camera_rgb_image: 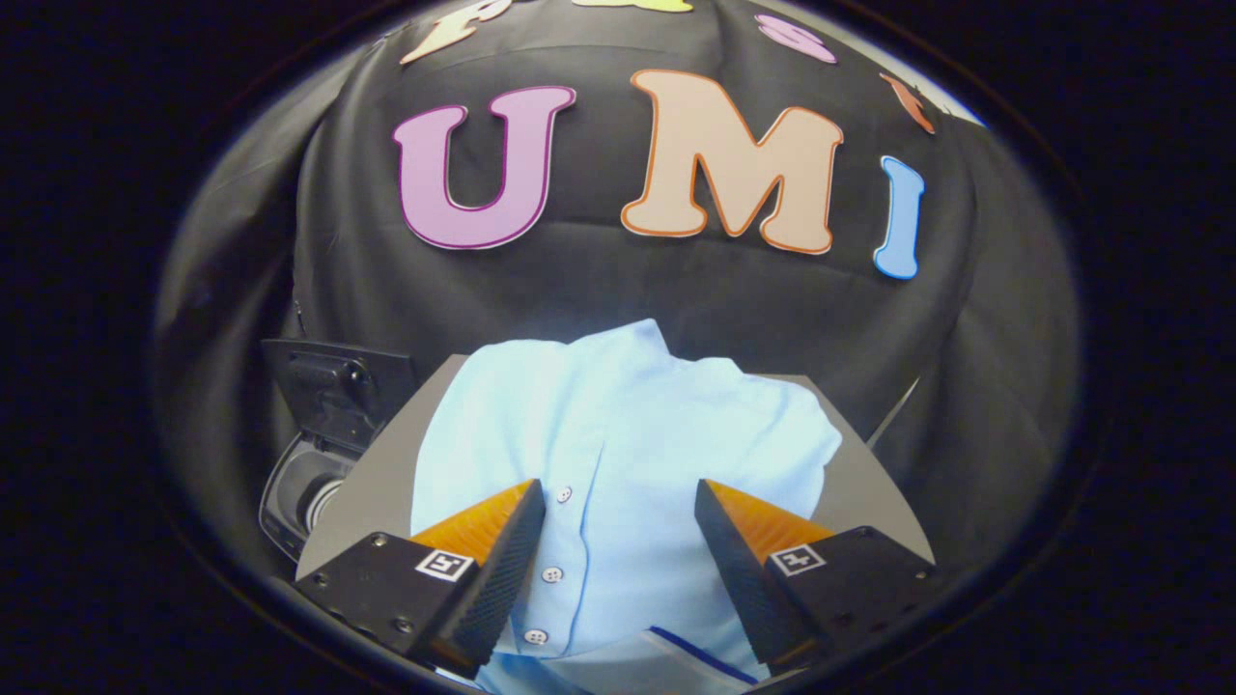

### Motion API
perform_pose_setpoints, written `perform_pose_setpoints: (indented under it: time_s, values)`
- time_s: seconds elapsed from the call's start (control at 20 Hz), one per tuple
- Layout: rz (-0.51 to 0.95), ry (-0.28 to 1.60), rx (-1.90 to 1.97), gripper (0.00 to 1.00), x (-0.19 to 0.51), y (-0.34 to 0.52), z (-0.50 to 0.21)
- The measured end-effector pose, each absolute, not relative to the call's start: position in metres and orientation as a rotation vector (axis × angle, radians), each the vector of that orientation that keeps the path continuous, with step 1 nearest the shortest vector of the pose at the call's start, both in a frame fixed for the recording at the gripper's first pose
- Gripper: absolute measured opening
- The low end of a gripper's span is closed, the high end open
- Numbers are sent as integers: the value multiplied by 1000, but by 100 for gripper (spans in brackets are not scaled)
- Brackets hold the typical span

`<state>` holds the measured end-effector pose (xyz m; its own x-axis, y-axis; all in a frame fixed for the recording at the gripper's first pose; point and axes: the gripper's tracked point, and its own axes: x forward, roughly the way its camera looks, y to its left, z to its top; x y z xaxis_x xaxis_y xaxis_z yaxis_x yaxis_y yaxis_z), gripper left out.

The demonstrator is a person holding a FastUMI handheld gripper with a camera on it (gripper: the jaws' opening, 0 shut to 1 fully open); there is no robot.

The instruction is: Put the clothes into the washing machine and then close the washing machine lid.

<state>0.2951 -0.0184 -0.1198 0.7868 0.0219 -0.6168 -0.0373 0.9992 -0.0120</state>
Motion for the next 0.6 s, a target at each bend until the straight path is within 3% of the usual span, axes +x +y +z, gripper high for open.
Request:
perform_pose_setpoints:
  time_s: [0.1,0.2,0.45,0.55,0.6]
  values:
    - [44,669,23,94,294,-16,-125]
    - [38,660,61,87,294,-13,-126]
    - [47,636,62,46,294,3,-127]
    - [20,625,87,22,294,4,-126]
    - [20,634,89,17,292,4,-127]
